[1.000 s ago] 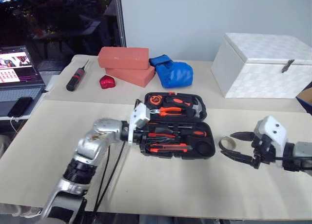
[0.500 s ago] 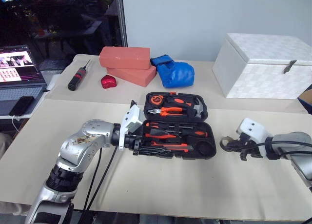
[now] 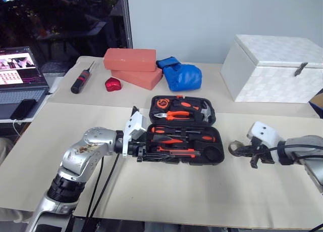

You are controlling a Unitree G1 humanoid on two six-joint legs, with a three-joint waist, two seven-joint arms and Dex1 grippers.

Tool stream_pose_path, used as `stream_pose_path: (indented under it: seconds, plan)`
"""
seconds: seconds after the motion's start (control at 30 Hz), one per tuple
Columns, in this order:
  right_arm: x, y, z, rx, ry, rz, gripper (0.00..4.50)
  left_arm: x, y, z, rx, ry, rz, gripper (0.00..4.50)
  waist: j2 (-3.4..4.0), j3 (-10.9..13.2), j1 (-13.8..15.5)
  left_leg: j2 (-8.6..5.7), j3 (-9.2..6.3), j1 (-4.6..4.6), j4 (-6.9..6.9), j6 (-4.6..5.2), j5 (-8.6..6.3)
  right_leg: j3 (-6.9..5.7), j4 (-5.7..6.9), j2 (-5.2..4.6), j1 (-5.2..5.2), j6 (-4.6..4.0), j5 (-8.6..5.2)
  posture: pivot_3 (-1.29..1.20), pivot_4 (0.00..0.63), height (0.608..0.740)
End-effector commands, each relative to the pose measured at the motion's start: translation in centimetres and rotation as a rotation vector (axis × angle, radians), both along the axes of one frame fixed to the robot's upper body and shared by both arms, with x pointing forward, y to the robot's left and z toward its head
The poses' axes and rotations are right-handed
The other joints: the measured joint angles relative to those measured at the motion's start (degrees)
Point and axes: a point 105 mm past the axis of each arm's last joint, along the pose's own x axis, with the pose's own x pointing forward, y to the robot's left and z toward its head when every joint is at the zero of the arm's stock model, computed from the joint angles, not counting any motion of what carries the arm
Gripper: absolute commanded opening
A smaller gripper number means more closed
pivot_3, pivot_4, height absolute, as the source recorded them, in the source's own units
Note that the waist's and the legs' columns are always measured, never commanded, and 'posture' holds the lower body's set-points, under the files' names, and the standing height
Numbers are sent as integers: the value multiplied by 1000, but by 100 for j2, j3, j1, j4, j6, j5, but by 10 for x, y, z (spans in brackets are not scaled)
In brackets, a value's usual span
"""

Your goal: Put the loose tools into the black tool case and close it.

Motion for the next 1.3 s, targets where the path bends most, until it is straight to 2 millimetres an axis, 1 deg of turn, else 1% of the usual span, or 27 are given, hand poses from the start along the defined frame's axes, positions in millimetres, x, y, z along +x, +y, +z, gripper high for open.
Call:
stream_pose_path:
  seconds: [0.03, 0.07, 0.13, 0.17, 0.23, 0.33, 0.43, 0.5, 0.57, 0.6, 0.63, 0.67, 0.7, 0.77, 0.83, 0.9, 0.97, 1.03, 1.13, 1.23, 1.3]
  plan:
    - [0, 3, 23, -10, -77, 5, 42, -1, -2, 8, -23, -37, -10, 3177, 0, 0, -7, 0, 0, 1, 0, 0, 0, -1, 0, 0, 1, 0, 0, 0, 150, 740]
    - [-1, 3, 21, -8, -53, 9, 42, 0, -3, 9, -24, -37, -10, 3177, 0, 0, -16, 1, 0, 1, 0, 0, 0, 0, 0, 0, 0, 0, 0, 0, 150, 740]
    - [-1, 6, 15, -20, -28, 26, 606, -1, -5, 10, -24, -40, -16, 3177, 0, 0, -14, 0, 1, 2, 0, 0, 0, 0, 0, 0, 0, -1, 0, 0, 150, 740]
    - [1, 7, 13, -25, -24, 30, 726, -1, -6, 10, -25, -41, -18, 3177, 0, 0, -12, 0, 1, 2, 0, 0, 0, 0, 0, 0, 1, -3, -1, 0, 150, 740]
    - [6, 7, 10, -46, -35, 25, 1448, 0, -7, 11, -24, -43, -19, 3177, 0, 0, -17, 0, 3, 3, 0, 0, 0, 1, 0, 0, 0, -22, -8, 0, 150, 740]
    - [12, 3, -1, -84, -11, 16, 2471, 1, -9, 13, -21, -49, -18, 3177, 0, 0, -13, 0, 3, 5, 2, -1, 1, 1, 1, 0, 1, -31, -12, 0, 150, 740]
    - [16, 0, -8, -110, 11, 9, 2471, 1, -9, 15, -19, -54, -15, 3177, 0, 0, -12, 0, 2, 2, 2, -1, 1, 1, 1, 0, 0, -27, -11, 0, 150, 740]
    - [18, -2, -13, -120, 25, 7, 2471, 0, -10, 16, -18, -58, -11, 3177, 0, 0, -10, 0, 2, 0, 1, 0, 1, 1, 1, 0, -2, -2, 3, 0, 150, 740]
    - [20, 0, -16, -111, 38, 15, 1925, 0, -10, 17, -20, -59, -3, 3177, 0, 0, -12, -1, 2, 0, 1, 0, 0, 1, 1, 0, -2, -1, 2, 0, 150, 740]
    - [21, 0, -16, -108, 34, 15, 1727, 0, -10, 18, -21, -59, 0, 3177, 0, 0, -14, 0, 2, -1, 1, 0, 0, 1, 1, 0, -2, -1, 2, 0, 150, 740]
    - [22, 1, -16, -105, 30, 17, 1356, 0, -10, 18, -21, -59, 4, 3177, 0, 0, -16, -1, 2, -1, 1, 0, 0, 1, 1, 0, -2, -1, 2, 0, 150, 740]
    - [23, 2, -14, -102, 24, 22, 1072, 0, -10, 18, -21, -59, 8, 3177, 0, 0, -14, 0, 2, 0, 1, 0, 0, 1, 1, 0, -2, -1, 2, 0, 150, 740]
    - [23, 3, -11, -100, 14, 28, 656, 0, -9, 18, -21, -60, 11, 3177, 0, 0, -12, 0, 1, 0, 1, 0, 0, 0, 1, 0, -1, -1, 2, 0, 150, 740]
    - [22, 6, 0, -83, -14, 45, 45, 0, -8, 18, -21, -59, 18, 3177, 0, 0, -10, 0, 1, 1, 1, 0, 1, 0, 4, 0, -1, -1, 2, 0, 150, 740]
    - [19, 11, 10, -58, -33, 68, 45, 0, -7, 18, -19, -59, 21, 3177, 1, 1, -12, -1, 1, 1, 1, 0, 1, 0, 5, 0, -1, 0, 2, 0, 150, 740]
    - [14, 22, 23, -11, -52, 105, 45, -1, -6, 19, -17, -57, 23, 3177, 1, 1, -14, 0, 1, 2, 1, 0, 1, 0, 5, 1, -1, -1, 2, 0, 150, 740]
    - [-1, 42, 33, 2, -38, 203, 45, -3, -2, 19, -9, -52, 21, 3177, 3, 2, -25, 0, 1, 1, 1, 0, 1, 1, 6, 1, -4, 0, 2, 0, 150, 740]
    - [-11, 59, 37, 8, -20, 272, 45, -7, 3, 16, 13, -46, 8, 3177, 3, 2, -30, 4, -2, 2, 0, 0, 0, 0, 9, 4, -4, -2, 1, 0, 150, 740]
    - [-14, 74, 37, 13, -16, 297, 45, -11, 9, 13, 36, -33, -4, 3177, 3, 2, -21, 8, -7, 3, 0, -1, 0, -5, 9, 9, -3, -6, -1, 0, 150, 740]
    - [-15, 84, 27, -19, 1, 333, 45, -15, 16, 11, 51, -19, -5, 3177, 1, 3, -16, 6, -2, 3, 2, -1, 1, -4, 8, 4, -3, -37, -18, 0, 150, 740]
    - [-13, 86, 20, -34, 16, 333, 45, -16, 19, 10, 59, -15, 2, 3177, 1, 3, -10, 5, -1, 4, 2, -1, 1, -3, 7, 1, -3, -42, -20, 0, 150, 740]
